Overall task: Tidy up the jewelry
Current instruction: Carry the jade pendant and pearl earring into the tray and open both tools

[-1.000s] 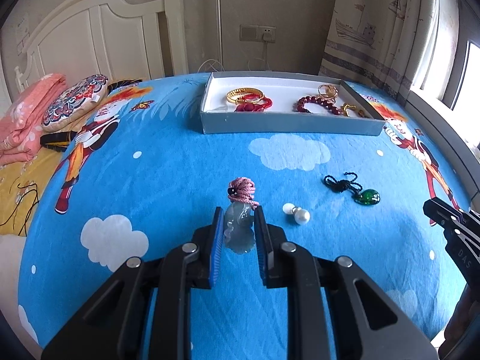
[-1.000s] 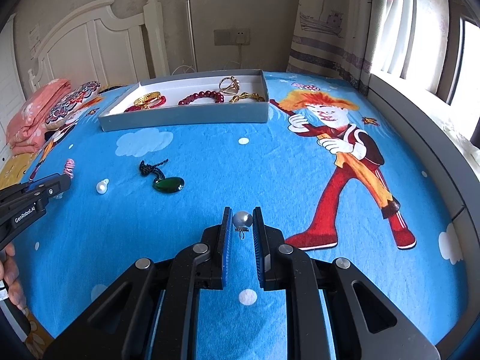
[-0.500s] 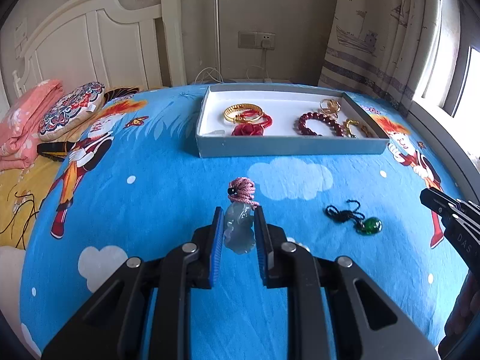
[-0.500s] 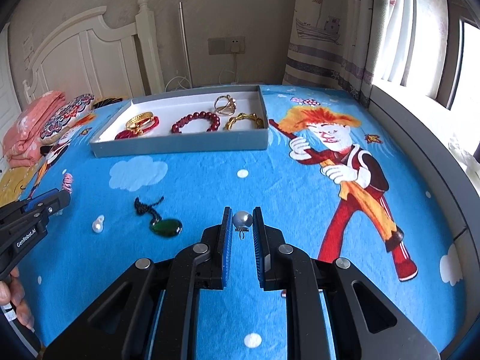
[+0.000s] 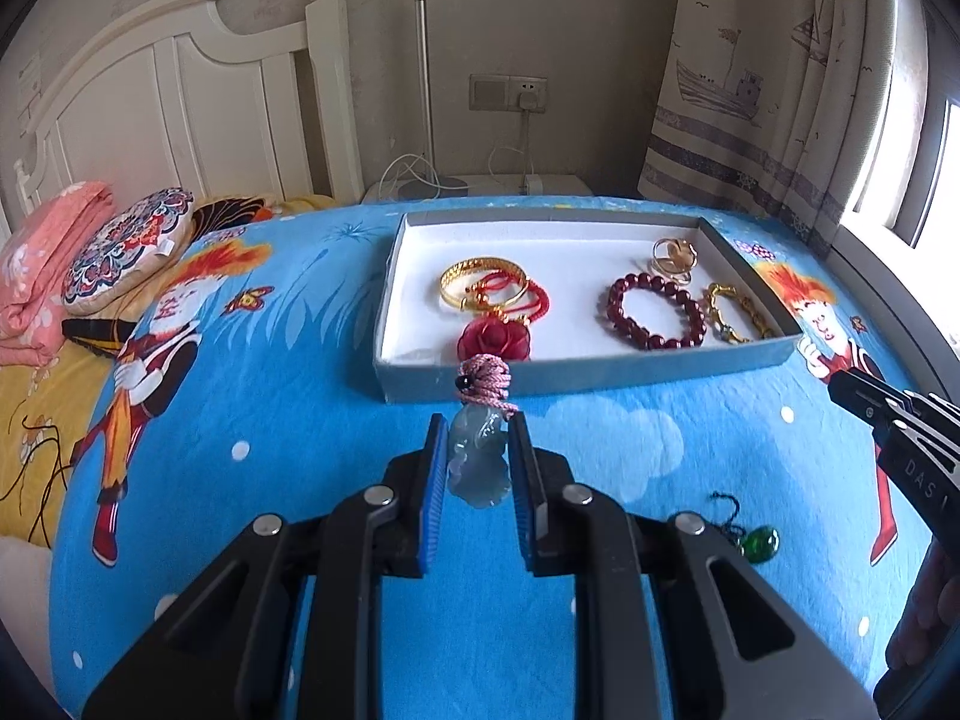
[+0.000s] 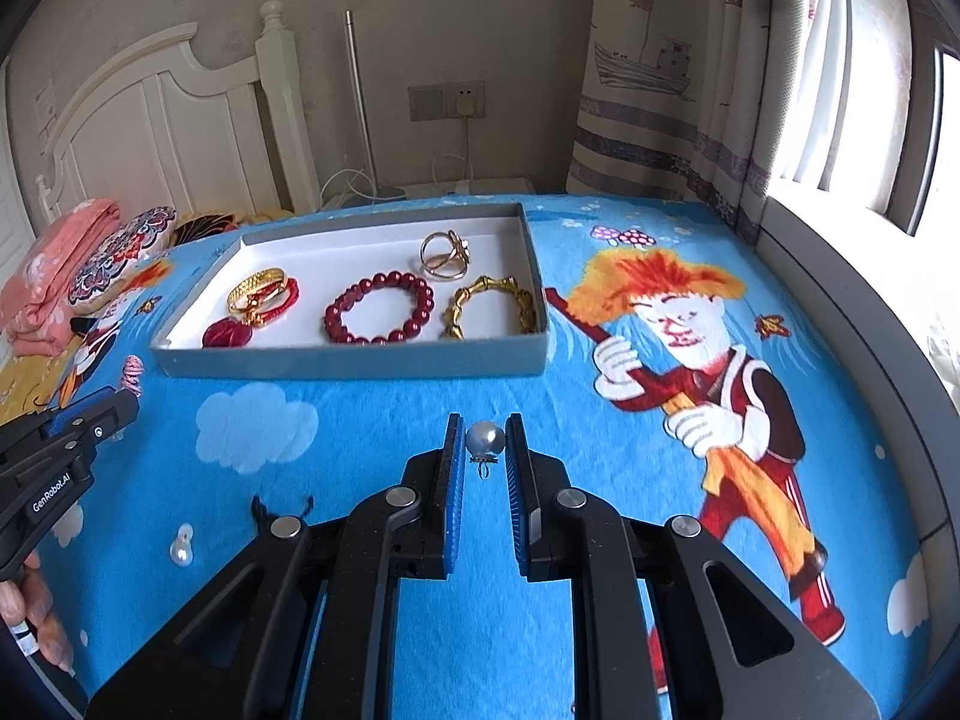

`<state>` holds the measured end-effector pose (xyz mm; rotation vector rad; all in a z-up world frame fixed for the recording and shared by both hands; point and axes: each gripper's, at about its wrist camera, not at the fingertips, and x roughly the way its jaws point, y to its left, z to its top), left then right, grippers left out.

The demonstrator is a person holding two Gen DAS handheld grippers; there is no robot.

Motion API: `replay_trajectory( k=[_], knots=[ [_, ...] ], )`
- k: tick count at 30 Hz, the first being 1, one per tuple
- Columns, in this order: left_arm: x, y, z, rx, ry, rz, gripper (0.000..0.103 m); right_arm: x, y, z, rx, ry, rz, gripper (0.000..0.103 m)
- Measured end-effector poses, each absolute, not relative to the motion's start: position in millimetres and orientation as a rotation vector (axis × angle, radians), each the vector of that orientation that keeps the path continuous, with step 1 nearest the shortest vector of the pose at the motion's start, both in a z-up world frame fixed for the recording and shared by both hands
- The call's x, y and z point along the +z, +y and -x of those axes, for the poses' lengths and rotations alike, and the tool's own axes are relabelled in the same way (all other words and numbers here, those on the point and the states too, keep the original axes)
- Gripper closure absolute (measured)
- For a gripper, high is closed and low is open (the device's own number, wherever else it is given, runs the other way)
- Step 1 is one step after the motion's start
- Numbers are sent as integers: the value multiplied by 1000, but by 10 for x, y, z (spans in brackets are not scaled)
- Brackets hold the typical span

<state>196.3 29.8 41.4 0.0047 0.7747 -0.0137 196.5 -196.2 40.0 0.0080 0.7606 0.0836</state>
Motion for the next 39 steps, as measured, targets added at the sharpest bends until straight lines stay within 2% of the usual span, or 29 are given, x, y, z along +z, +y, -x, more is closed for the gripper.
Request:
replay_trajectory(
  k=[25,39],
  knots=[
    [467,48,-2926,-81,779,-8,83,597,-1618,-2948,107,716,-8,88],
    [258,-67,-3180,-119,817,1,83,367,-1466,-3287,127,767,-10,88]
  ],
)
